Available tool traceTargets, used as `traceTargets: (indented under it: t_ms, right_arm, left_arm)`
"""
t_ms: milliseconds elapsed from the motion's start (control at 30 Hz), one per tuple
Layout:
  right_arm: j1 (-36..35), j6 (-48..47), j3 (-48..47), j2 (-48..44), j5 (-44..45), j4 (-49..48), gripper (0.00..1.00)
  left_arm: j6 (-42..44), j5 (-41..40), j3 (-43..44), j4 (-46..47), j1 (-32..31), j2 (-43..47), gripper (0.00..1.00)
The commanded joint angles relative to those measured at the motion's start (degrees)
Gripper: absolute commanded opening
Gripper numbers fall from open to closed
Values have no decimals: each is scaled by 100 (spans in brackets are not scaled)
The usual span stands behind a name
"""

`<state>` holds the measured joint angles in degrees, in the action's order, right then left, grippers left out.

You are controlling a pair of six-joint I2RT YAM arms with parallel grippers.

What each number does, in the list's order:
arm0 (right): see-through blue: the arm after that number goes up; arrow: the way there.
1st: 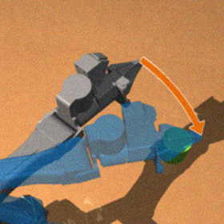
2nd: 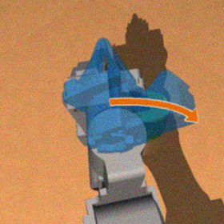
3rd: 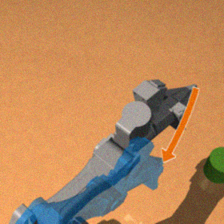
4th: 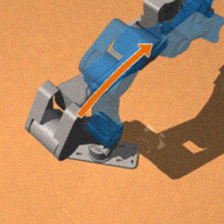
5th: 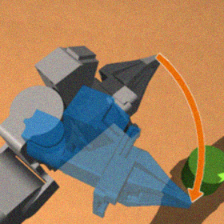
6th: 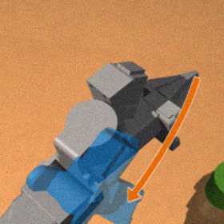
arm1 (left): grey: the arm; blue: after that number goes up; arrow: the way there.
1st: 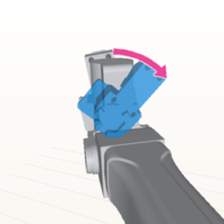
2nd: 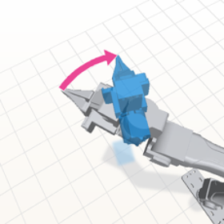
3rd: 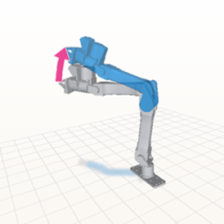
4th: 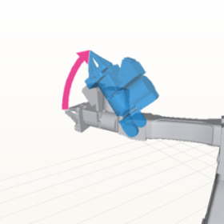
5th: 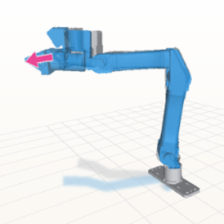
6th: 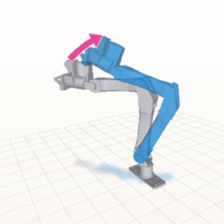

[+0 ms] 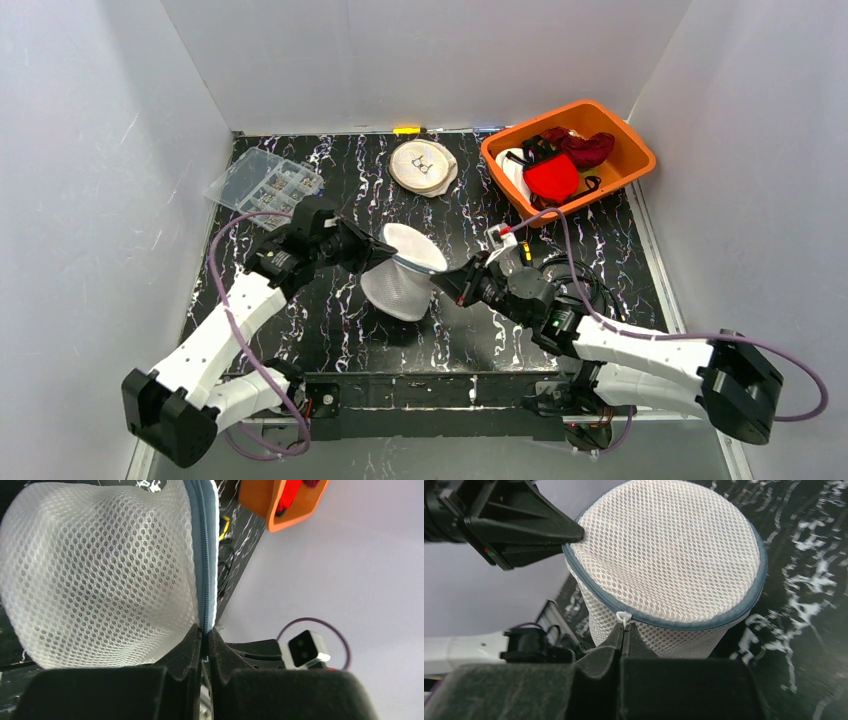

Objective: Unzip the laundry bag and remove the bra
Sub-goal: Unzip the laundry bag at the center of the board.

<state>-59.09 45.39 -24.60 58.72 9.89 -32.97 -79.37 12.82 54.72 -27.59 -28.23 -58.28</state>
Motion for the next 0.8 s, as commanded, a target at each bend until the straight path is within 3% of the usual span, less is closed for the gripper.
traceTargets:
  t_ms: [0,200,333,467,567,633,767]
  right_arm:
    - [22,-983,-259,-614,440,2000,1]
    - [10,-1577,-397,-1367,575,3553,1]
    - [9,-1692,-367,-1683,762,4198,1]
    - [7,-1556,-220,-1723,639,4111,1]
    - [-4,-1430,-135,-1630,553,3830,1]
    - [-16,-1347,-72,-1559,492,3602,1]
    - [-74,-1225,47,-1387,413,3076,1]
  left_arm:
    - [1008,1002,-124,1043,28,-429,0]
    - [1831,2357,-376,3015,28,-1338,0]
    - [2472,2588,10,2953,28,-1854,0]
    - [2646,2726,105,2863,19,-2253,3]
    - [2745,2405,-120,2611,12,-2103,47]
    - [2904,2050,-199,2118,16,-1846,70]
    - [2846,1181,-575,972,-9,-1101,83]
